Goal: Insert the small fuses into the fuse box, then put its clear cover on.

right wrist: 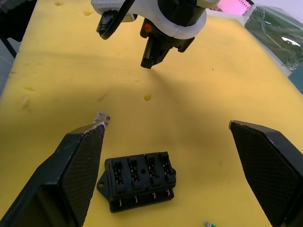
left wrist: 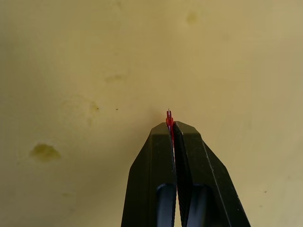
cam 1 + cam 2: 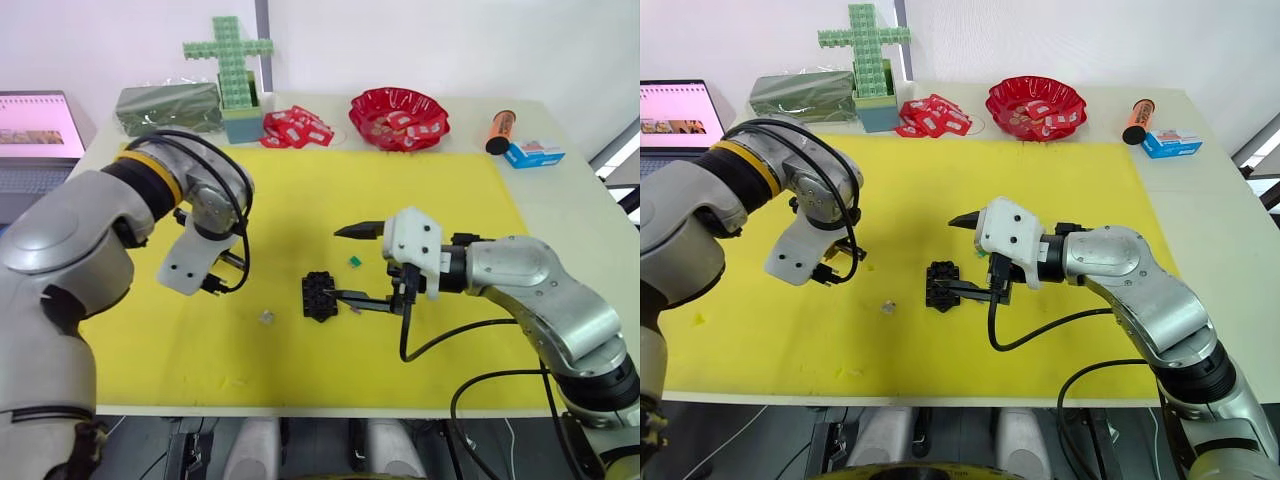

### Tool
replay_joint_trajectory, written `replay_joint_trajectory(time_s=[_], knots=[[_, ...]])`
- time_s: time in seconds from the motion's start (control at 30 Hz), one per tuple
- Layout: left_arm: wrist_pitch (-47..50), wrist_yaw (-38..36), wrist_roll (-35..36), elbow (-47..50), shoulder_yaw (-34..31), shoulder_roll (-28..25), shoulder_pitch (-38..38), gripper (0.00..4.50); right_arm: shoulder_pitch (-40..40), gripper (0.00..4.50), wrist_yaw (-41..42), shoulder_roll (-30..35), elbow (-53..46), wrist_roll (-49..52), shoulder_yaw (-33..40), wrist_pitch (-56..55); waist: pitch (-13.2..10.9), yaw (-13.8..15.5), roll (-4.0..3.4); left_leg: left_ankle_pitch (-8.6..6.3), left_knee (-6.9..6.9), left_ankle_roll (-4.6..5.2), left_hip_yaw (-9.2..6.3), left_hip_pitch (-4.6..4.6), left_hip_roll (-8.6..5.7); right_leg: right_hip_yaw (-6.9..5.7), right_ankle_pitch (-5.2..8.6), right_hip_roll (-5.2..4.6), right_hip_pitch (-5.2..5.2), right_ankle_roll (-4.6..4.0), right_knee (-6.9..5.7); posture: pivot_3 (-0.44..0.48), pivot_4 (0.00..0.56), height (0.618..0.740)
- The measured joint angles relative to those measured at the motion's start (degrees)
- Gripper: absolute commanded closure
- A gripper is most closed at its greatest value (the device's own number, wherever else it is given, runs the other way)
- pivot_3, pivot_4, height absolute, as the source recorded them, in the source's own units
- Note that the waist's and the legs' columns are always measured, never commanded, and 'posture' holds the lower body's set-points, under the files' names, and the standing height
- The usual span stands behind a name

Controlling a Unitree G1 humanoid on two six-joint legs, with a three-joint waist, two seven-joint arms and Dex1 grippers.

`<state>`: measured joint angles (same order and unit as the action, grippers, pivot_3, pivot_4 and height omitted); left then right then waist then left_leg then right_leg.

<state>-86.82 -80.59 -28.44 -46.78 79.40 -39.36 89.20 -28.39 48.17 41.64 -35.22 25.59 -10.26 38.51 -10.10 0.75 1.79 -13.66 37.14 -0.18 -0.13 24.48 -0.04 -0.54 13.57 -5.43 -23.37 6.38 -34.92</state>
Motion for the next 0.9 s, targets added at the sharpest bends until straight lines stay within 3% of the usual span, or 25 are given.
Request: replay_joint_trajectory(time_s=[0.03, 0.13, 0.5, 0.77, 0.9], knots=[[-0.15, 0.29, -0.3, 0.06, 0.0, 0.0, 0.0, 4.47, 0.0, 0.0, 0.0, 0.0, 0.0, 0.01, 0.0, 0.01, 0.0, 0.01, 0.0, 0.0, 0.01, 0.0, 0.0, -0.01, 0.0, 0.0, 0.01, 0.0, 0.0, 0.02, -0.05, 0.0, 0.15, 0.74], [-0.35, 1.05, -0.8, 0.22, 0.03, 0.03, 0.01, 3.8, 0.0, 0.0, -0.01, 0.0, 0.0, 0.13, 0.01, 0.09, 0.0, -0.01, 0.0, 0.0, 0.03, 0.0, -0.01, -0.07, 0.0, 0.0, 0.03, 0.01, 0.0, 0.04, -0.17, 0.0, 0.15, 0.74], [-1.05, 3.31, -0.12, -1.53, 0.64, 1.0, 1.29, 0.04, -0.54, 0.0, 0.57, 0.05, 0.04, 0.44, 0.09, 0.29, 0.0, -0.03, 0.0, 0.0, 0.05, 0.0, 0.0, -0.08, 0.0, 0.0, 0.03, 0.06, 0.0, 0.05, -0.22, 0.0, 0.15, 0.74], [1.21, 3.41, 3.75, -6.91, -0.47, 3.69, 4.3, 0.04, -1.05, 0.0, 1.64, 0.05, 0.79, 0.38, 0.09, -0.24, 0.0, 0.0, 0.01, 0.0, 0.1, 0.0, 0.0, -0.06, -0.01, -0.01, 0.03, 0.06, 0.01, 0.06, -0.23, 0.0, 0.15, 0.74], [3.49, -0.93, 13.79, -7.02, -0.96, -2.28, 7.71, 0.04, -1.23, 0.0, 2.94, 0.54, 2.02, 0.3, 0.08, -1.14, -0.01, -0.84, -0.03, 0.0, 0.03, 0.0, -0.05, -0.08, 0.06, 0.03, 0.04, 0.14, -0.1, 0.07, -0.27, 0.0, 0.15, 0.74]])
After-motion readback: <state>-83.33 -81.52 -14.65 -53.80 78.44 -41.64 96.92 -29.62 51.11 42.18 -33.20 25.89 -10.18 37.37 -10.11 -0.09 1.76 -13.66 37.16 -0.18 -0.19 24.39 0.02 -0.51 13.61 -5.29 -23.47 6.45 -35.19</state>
